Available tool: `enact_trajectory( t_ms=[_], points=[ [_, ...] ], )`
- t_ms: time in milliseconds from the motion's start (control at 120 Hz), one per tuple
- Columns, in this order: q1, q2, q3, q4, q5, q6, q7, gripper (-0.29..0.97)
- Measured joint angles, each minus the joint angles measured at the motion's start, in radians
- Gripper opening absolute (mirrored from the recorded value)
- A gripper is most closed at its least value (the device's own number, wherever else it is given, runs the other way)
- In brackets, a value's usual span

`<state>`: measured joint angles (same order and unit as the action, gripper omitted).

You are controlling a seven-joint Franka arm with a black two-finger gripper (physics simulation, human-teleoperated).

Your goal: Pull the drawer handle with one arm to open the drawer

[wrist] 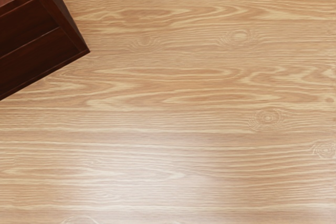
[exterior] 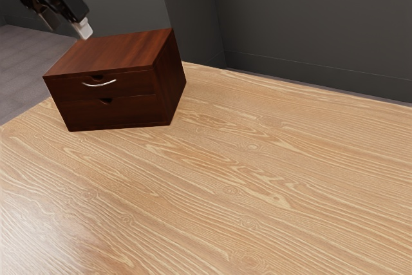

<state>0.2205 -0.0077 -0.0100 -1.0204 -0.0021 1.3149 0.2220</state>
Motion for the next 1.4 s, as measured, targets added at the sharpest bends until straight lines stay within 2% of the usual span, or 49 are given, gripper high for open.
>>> enact_trajectory(
  t_ms=[75,167,333,458,558,625,700,783,950,1133,1400],
  points=[
    [-0.009,0.007,0.001,-0.007,-0.064,-0.008,-0.002,0.68],
    [-0.019,-0.002,-0.002,-0.071,-0.104,0.002,-0.003,0.68],
    [0.019,-0.334,-0.066,-0.654,-0.119,0.13,-0.017,0.68],
    [0.033,-0.491,-0.06,-0.878,-0.114,0.156,-0.052,0.68],
    [0.054,-0.633,-0.063,-1.106,-0.092,0.238,-0.075,0.68],
    [0.057,-0.699,-0.064,-1.205,-0.084,0.27,-0.089,0.68],
    [0.062,-0.74,-0.056,-1.259,-0.075,0.285,-0.086,0.68],
    [0.096,-0.755,-0.036,-1.275,-0.049,0.335,-0.004,0.68],
    [0.15,-0.77,-0.029,-1.279,-0.019,0.461,0.314,0.68],
    [0.167,-0.768,-0.002,-1.284,0.0,0.568,0.675,0.68],
    [0.177,-0.722,0.004,-1.282,0.035,0.685,1.04,0.68]
  ],
)
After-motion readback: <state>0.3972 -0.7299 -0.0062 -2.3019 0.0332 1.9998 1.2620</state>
